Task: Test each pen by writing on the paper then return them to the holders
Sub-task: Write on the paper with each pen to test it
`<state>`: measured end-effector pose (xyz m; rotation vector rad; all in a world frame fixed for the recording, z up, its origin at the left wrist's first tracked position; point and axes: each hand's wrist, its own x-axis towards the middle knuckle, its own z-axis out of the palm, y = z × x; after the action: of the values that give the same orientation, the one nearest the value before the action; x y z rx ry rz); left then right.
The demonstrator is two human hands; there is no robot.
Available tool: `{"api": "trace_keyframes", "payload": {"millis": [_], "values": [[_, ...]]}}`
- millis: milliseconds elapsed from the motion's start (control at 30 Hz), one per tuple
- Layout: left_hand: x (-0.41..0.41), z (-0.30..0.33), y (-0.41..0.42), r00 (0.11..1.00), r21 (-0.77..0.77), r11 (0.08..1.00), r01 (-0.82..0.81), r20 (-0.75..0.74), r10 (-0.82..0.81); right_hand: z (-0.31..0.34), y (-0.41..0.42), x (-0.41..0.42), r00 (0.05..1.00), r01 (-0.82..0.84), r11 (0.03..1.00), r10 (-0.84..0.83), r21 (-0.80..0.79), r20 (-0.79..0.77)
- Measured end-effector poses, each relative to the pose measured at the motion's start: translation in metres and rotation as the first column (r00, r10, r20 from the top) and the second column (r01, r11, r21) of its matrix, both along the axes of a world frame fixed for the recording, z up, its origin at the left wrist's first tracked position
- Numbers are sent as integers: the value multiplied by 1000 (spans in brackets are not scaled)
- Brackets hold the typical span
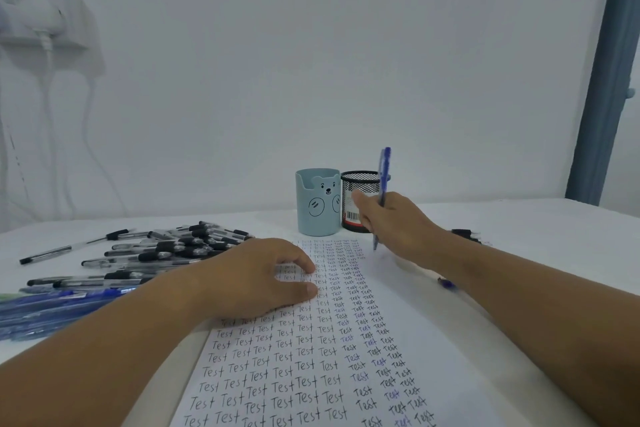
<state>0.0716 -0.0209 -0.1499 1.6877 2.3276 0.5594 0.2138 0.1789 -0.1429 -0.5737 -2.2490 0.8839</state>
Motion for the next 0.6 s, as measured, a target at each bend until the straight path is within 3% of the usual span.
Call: {"api": "trace_keyframes", "payload": {"millis": [133, 300, 467, 600], "values": [[0, 0, -1, 1000, 4, 1000, 8, -5, -8, 5, -8, 4, 999, -14, 983, 20, 184, -31], [2, 1, -1, 1000, 9, 1000, 4, -13, -4, -2, -11, 9, 997, -76, 909, 61, 410, 48], [2, 0, -1, 1000, 19, 1000, -4, -12, 4, -4, -12, 9, 993, -116, 884, 101, 452, 56], [7, -1, -1, 1000, 75, 997, -15, -10, 15, -6, -11, 12, 989, -151, 905, 135, 398, 67]]}}
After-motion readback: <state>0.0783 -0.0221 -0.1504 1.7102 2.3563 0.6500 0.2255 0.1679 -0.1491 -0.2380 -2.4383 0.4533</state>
